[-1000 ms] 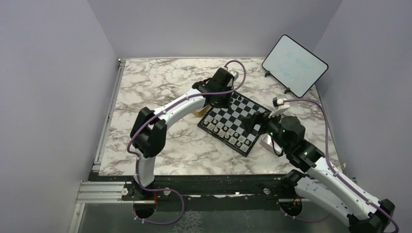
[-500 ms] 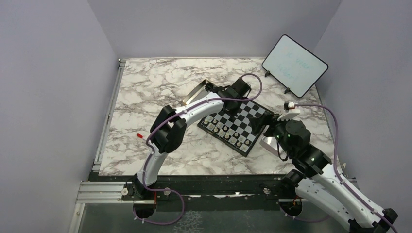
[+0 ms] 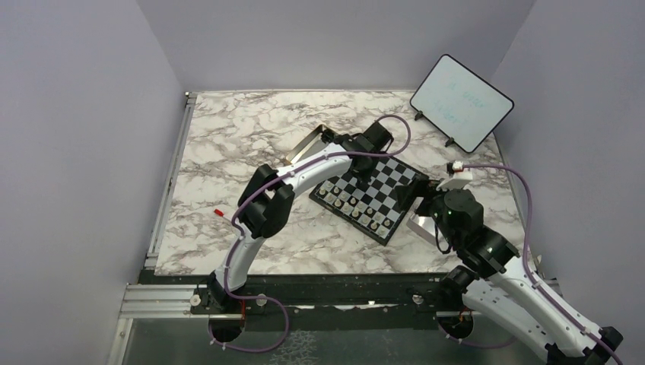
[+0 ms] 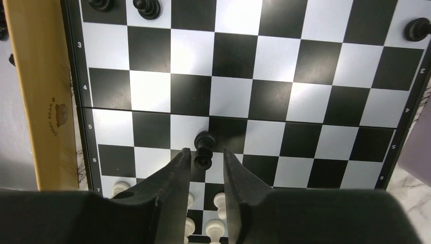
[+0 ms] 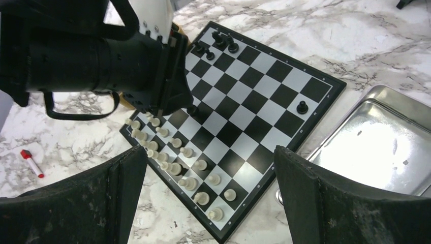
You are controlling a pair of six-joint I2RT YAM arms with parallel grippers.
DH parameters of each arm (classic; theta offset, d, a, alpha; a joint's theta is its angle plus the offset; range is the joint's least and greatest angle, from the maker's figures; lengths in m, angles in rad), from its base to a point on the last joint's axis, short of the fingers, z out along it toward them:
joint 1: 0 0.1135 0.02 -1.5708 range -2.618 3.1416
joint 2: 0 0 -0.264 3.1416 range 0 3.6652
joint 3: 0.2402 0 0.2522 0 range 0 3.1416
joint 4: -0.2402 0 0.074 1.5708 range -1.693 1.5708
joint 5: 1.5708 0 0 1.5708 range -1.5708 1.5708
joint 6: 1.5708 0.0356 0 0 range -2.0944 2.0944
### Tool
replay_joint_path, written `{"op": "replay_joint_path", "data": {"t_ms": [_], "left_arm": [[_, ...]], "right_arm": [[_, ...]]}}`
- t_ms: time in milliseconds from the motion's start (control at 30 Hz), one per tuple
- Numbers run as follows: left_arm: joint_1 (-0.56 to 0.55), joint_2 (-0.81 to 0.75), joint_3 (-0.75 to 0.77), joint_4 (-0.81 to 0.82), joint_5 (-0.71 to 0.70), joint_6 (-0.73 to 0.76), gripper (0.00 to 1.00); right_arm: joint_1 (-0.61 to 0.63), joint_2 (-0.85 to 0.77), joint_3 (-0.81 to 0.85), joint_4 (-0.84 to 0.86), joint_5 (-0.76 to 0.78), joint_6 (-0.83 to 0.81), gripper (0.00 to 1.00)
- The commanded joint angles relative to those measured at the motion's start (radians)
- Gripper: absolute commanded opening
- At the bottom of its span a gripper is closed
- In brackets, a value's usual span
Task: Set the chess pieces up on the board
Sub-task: Place the chess piece on the chessboard, then pick up the chess piece from the chessboard.
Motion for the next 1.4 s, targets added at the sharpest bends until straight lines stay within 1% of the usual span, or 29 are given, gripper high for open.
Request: {"op": "replay_joint_path", "data": {"t_ms": [0,100,200,267,367,467,533,633,700,767,833,867,900,933,967,1000,1167,1300,1367], "left_arm": [[-0.004,-0.001,0.056,0.001,0.031,0.011,0.34],[0.008,-0.030,0.065,0.003,0.056,0.006,0.40],[0.048,-0.069,0.069,0.019,0.131,-0.003,0.43],[0.092,-0.098,0.071,0.026,0.144,0.002,0.45],[0.164,-0.151,0.050,0.047,0.224,0.003,0.48],[0.249,-0.219,-0.005,0.089,0.309,0.000,0.51],[0.298,-0.285,-0.061,0.121,0.322,0.002,0.54],[0.354,-0.380,-0.173,0.175,0.346,0.008,0.56],[0.367,-0.449,-0.239,0.196,0.325,0.023,0.58],[0.367,-0.523,-0.300,0.198,0.306,0.043,0.60],[0.367,-0.603,-0.367,0.199,0.305,0.052,0.63],[0.368,-0.646,-0.402,0.203,0.311,0.058,0.65],[0.368,-0.684,-0.434,0.205,0.314,0.062,0.69],[0.367,-0.728,-0.473,0.207,0.312,0.066,0.76],[0.367,-0.771,-0.513,0.211,0.304,0.070,0.82],[0.367,-0.811,-0.554,0.216,0.296,0.074,0.84],[0.367,-1.000,-0.750,0.251,0.254,0.082,0.89],[0.367,-1.110,-0.872,0.285,0.238,0.085,0.95],[0.368,-1.150,-0.924,0.313,0.234,0.083,0.99]], "right_arm": [[0.006,0.023,0.036,-0.031,0.024,0.013,1.00],[0.006,0.040,0.035,-0.009,-0.030,-0.002,0.96],[0.005,0.066,0.028,0.031,-0.074,-0.008,0.90],[0.005,0.104,0.028,0.046,-0.091,-0.008,0.88],[0.006,0.160,0.041,0.047,-0.121,0.011,0.87],[0.005,0.206,0.049,0.068,-0.153,0.011,0.85],[0.006,0.236,0.049,0.093,-0.165,0.009,0.82],[0.006,0.295,0.051,0.142,-0.180,-0.009,0.74],[0.005,0.347,0.058,0.177,-0.202,-0.036,0.69],[0.005,0.411,0.080,0.199,-0.216,-0.053,0.61],[0.006,0.476,0.111,0.204,-0.223,-0.064,0.55],[0.005,0.510,0.128,0.206,-0.228,-0.068,0.53],[0.005,0.537,0.142,0.213,-0.232,-0.074,0.52],[0.006,0.568,0.152,0.226,-0.238,-0.080,0.50],[0.006,0.596,0.160,0.246,-0.246,-0.091,0.48],[0.006,0.624,0.169,0.265,-0.257,-0.104,0.47],[0.006,0.767,0.241,0.277,-0.273,-0.126,0.46],[0.006,0.863,0.295,0.262,-0.225,-0.154,0.44],[0.006,0.899,0.318,0.264,-0.205,-0.175,0.42]]}}
